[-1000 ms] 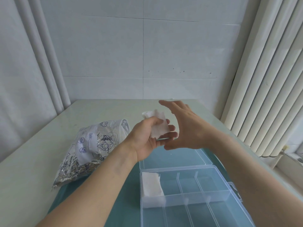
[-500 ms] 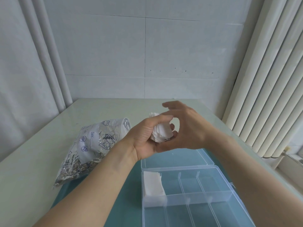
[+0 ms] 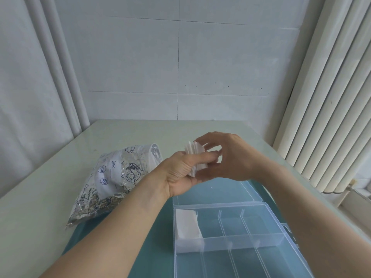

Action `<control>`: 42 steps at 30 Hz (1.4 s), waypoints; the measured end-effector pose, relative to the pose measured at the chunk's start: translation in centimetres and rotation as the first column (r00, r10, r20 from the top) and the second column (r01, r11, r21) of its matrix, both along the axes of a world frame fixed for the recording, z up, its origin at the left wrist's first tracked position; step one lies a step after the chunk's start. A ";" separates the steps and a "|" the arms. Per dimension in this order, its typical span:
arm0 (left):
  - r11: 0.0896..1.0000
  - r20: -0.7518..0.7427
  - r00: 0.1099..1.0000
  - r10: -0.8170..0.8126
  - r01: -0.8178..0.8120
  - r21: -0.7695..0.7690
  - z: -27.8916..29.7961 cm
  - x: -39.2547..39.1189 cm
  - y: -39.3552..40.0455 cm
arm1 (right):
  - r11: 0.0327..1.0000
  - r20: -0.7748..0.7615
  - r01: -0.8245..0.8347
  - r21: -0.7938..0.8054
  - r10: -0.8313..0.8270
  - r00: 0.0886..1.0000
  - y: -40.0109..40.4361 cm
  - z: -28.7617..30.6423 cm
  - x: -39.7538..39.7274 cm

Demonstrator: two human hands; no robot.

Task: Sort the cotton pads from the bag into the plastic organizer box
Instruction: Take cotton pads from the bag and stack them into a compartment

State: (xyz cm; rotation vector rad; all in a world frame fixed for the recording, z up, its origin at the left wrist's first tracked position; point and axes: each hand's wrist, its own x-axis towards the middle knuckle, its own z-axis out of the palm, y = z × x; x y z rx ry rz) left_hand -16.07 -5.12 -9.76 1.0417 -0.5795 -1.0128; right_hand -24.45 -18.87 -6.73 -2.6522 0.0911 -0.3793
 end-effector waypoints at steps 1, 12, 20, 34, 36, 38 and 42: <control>1.000 -0.018 1.000 -0.020 0.020 0.009 0.0 0.1 0.0 | 1.000 -0.003 0.013 -0.011 -0.013 1.000 0.1 0.1 -0.1; 0.999 -0.101 0.995 -0.014 0.018 0.038 0.5 -0.4 0.1 | 0.994 0.024 -0.072 0.086 0.070 0.997 0.3 -0.3 0.1; 0.996 -0.093 0.993 -0.072 0.076 0.040 0.4 -0.5 0.1 | 0.983 -0.018 -0.089 0.163 0.093 0.996 0.4 -0.3 0.1; 0.996 -0.196 0.977 -0.080 0.088 0.034 0.3 -0.5 0.3 | 0.994 -0.088 -0.053 0.098 0.062 0.994 0.2 -0.1 -0.3; 0.998 -0.215 0.976 -0.026 0.039 0.057 0.3 -0.5 0.2 | 0.988 -0.093 -0.075 0.137 0.088 0.992 0.3 0.0 -0.3; 0.998 -0.216 0.976 -0.010 0.022 0.054 0.2 -0.2 0.1 | 0.983 -0.081 -0.092 0.162 0.106 0.991 0.5 0.1 -0.4; 1.000 -0.184 0.983 0.021 -0.017 0.025 0.2 -0.2 0.0 | 0.980 -0.025 -0.086 0.180 0.092 0.995 0.5 -0.3 0.0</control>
